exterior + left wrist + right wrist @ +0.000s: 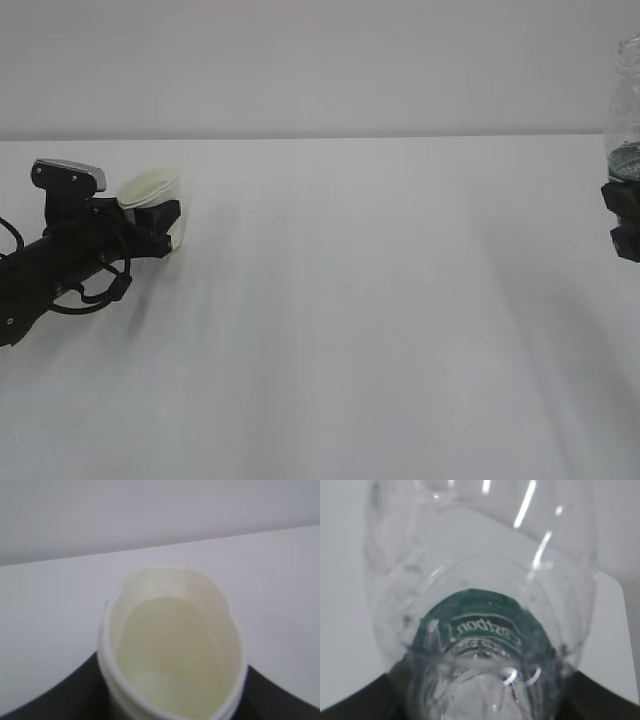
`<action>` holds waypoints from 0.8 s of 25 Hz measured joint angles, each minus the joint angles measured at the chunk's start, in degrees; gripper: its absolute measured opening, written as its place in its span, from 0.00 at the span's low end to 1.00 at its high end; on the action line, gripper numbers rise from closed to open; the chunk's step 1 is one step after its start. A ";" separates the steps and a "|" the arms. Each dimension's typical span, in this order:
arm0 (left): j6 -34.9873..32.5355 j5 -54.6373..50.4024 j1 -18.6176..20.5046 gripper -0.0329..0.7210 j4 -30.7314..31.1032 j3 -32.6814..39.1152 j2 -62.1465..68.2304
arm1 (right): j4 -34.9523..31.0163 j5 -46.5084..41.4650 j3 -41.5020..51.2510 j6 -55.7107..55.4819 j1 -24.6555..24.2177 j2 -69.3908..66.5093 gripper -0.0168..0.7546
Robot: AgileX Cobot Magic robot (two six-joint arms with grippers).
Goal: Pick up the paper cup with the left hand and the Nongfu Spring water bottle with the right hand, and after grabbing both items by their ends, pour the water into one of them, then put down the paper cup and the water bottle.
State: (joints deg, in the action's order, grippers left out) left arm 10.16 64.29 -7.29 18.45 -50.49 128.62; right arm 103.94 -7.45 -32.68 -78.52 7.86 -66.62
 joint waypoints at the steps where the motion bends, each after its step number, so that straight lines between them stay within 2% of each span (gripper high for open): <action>1: 0.00 0.00 0.00 0.55 0.00 0.00 0.13 | 0.00 0.00 0.00 0.00 0.00 0.00 0.55; 13: -0.12 0.00 0.00 0.56 -0.20 0.00 0.44 | 0.00 0.00 0.00 -0.30 0.00 0.00 0.55; 20: -0.12 0.00 0.00 0.71 -0.20 0.00 0.70 | 0.00 0.00 0.00 -0.40 0.00 0.00 0.55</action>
State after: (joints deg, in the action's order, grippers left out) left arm 10.03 64.29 -7.29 18.25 -50.49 129.32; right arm 103.94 -7.45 -32.68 -78.92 7.86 -66.62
